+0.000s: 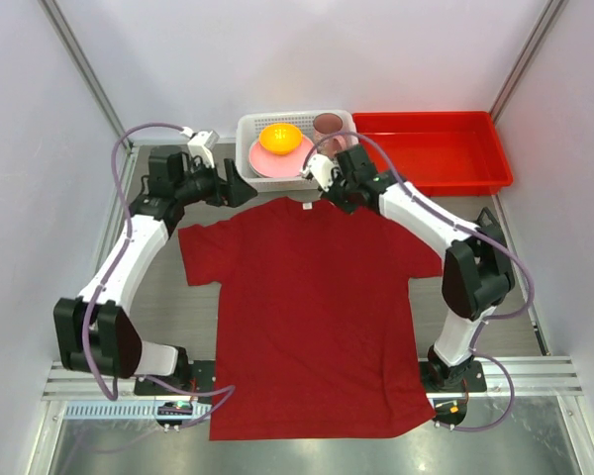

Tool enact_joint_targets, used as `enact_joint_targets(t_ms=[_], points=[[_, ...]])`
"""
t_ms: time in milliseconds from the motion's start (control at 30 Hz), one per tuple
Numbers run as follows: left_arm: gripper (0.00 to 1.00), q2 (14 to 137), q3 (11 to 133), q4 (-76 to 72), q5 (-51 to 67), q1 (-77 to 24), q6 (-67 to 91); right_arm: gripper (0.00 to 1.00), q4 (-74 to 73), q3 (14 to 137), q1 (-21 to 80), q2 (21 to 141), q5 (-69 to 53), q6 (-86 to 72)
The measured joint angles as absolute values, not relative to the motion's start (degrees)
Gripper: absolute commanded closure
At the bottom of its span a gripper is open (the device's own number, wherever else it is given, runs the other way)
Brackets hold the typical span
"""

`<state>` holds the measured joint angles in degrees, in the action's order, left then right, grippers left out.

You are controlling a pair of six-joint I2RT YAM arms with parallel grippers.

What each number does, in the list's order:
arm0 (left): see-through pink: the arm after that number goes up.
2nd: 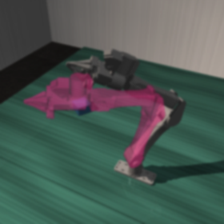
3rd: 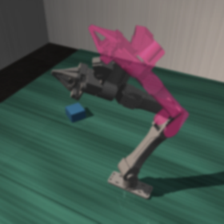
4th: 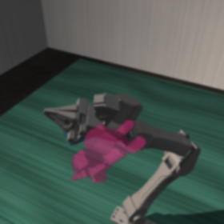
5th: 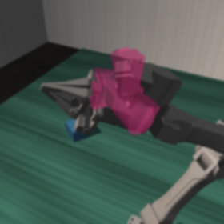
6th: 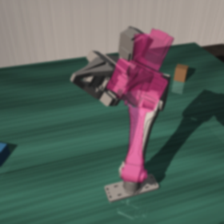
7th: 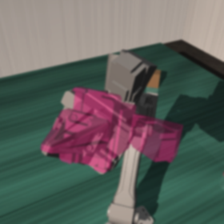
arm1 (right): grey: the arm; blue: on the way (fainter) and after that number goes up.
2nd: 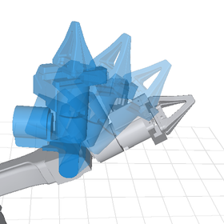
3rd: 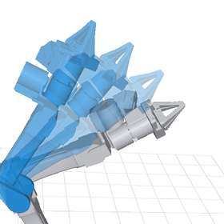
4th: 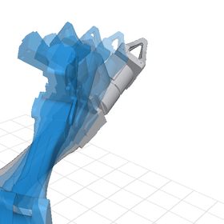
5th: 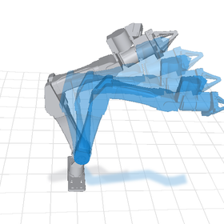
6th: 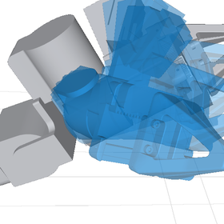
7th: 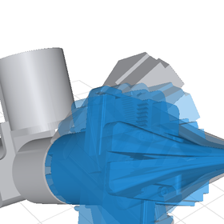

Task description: Pin the brooch onto the clothing

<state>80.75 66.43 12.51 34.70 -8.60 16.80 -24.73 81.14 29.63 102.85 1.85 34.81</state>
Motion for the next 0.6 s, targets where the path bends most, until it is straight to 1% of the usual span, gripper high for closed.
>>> enact_joint_targets(t_ms=[167,267,300,433,600], points=[[0.17,73.17,66.46,16.49,36.73,-7.38,10.76,0.99,-39.46,92.53,26.70,100.18,-14.15,32.01],[0.19,69.01,66.46,18.81,39.18,-7.25,7.77,0.99,-44.88,98.41,24.73,98.70,-23.99,27.97],[0.21,67.68,66.46,19.66,40.51,-7.25,6.68,0.99,-45.80,99.13,24.27,98.02,-26.28,26.74],[0.24,61.56,66.43,24.32,48.58,-7.25,1.78,0.99,-47.16,98.56,24.21,93.80,-36.38,18.65],[0.26,54.98,62.48,23.94,55.53,-7.33,2.42,0.99,-38.22,89.65,25.74,86.00,-44.60,3.18]])
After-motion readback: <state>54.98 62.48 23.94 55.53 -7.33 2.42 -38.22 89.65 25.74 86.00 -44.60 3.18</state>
